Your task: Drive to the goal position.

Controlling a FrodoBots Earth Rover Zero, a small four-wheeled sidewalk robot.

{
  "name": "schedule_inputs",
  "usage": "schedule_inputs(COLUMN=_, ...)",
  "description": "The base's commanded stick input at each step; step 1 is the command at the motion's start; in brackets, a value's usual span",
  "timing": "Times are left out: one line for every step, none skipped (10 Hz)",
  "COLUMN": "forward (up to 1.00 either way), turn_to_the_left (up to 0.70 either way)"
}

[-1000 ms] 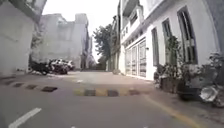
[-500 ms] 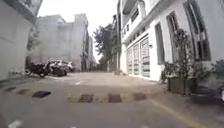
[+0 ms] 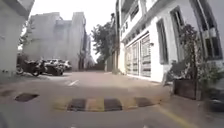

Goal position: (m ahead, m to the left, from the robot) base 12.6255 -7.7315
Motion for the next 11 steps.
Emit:
schedule_inputs(forward=0.85, turn_to_the_left=-0.01)
schedule_inputs(forward=0.85, turn_to_the_left=-0.30)
schedule_inputs(forward=0.85, turn_to_the_left=-0.32)
schedule_inputs(forward=0.85, turn_to_the_left=-0.15)
schedule_inputs(forward=0.85, turn_to_the_left=0.00)
schedule_inputs(forward=0.85, turn_to_the_left=0.00)
schedule_inputs(forward=0.85, turn_to_the_left=0.00)
schedule_inputs(forward=0.85, turn_to_the_left=0.00)
schedule_inputs(forward=0.85, turn_to_the_left=0.00)
schedule_inputs(forward=0.85, turn_to_the_left=0.00)
schedule_inputs(forward=0.85, turn_to_the_left=0.00)
